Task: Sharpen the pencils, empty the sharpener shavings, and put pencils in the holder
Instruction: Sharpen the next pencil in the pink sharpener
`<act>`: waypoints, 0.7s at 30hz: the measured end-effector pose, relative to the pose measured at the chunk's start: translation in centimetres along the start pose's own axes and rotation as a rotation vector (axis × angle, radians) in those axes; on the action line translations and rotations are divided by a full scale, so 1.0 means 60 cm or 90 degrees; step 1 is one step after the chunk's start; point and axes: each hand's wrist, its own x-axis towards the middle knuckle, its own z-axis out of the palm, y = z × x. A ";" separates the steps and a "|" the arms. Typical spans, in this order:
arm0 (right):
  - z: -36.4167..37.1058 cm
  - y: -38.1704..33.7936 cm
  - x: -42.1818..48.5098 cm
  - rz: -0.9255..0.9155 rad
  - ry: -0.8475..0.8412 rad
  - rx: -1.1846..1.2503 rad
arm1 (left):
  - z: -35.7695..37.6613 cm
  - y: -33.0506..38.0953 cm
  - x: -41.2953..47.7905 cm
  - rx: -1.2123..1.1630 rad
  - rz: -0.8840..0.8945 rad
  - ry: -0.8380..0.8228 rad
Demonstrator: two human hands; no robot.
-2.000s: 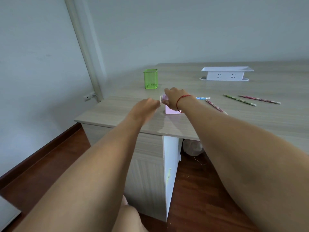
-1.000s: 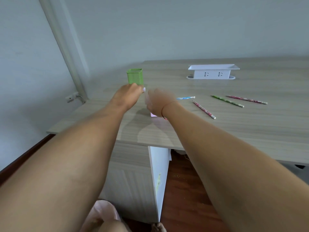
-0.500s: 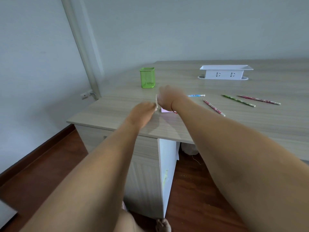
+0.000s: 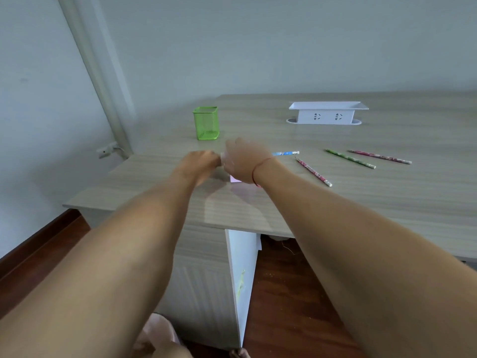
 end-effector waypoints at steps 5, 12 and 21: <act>-0.002 0.009 0.004 0.013 -0.018 0.016 | -0.038 -0.023 0.038 0.009 0.035 0.059; -0.004 0.008 0.008 0.036 -0.048 0.015 | -0.074 -0.014 0.022 0.004 0.016 0.118; -0.010 0.003 0.007 0.016 -0.060 0.002 | -0.075 0.004 -0.044 -0.017 -0.004 0.143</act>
